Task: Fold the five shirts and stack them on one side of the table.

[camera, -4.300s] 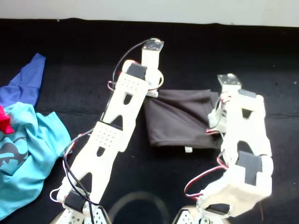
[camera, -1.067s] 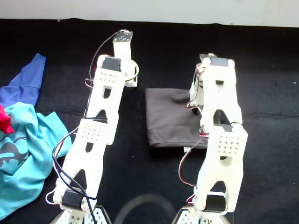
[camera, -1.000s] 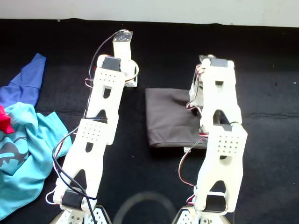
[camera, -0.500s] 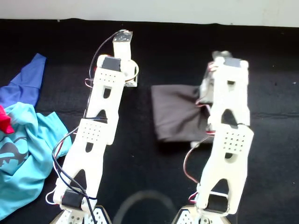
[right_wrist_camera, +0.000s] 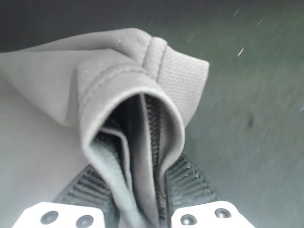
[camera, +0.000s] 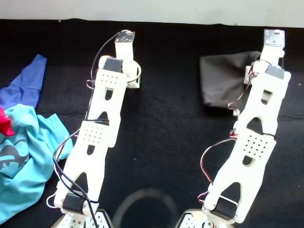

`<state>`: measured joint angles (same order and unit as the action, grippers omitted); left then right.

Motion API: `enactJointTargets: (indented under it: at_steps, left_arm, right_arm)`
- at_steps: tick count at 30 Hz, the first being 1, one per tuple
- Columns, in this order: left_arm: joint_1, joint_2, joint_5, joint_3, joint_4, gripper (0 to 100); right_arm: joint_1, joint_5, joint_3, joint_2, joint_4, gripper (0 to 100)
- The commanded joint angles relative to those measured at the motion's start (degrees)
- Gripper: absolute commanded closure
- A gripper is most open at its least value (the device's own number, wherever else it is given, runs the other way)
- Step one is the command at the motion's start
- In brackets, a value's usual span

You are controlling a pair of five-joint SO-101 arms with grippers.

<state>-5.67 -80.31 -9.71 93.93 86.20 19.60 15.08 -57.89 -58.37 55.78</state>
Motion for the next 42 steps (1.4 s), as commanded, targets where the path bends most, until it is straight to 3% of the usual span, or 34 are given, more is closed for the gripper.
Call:
enactJointTargets:
  at_steps: [1,5,10,14,21,31,42]
  left_arm:
    - [-0.04,0.92,-0.44,1.36,-0.88,85]
    - [-0.04,0.92,-0.44,1.36,-0.88,85]
    - [-0.04,0.92,-0.44,1.36,-0.88,85]
    - [-0.04,0.92,-0.44,1.36,-0.88,85]
    - [-0.04,0.92,-0.44,1.36,-0.88,85]
    - [-0.04,0.92,-0.44,1.36,-0.88,85]
    - [-0.04,0.92,-0.44,1.36,-0.88,85]
  right_arm:
    - [2.15,0.79,-2.95,-1.71,-11.21,99.2]
    - [2.59,0.79,-2.95,-5.32,-20.44,99.2]
    - [2.24,0.79,-2.95,-6.73,-21.05,99.2]
    - [2.24,0.79,-3.03,-6.55,-17.36,97.9]
    - [2.77,0.79,-5.41,-6.20,-9.01,72.5]
    - [2.51,0.62,-18.51,-5.49,-6.73,72.1]
    - [0.48,0.62,-33.98,-5.58,19.47,72.1]
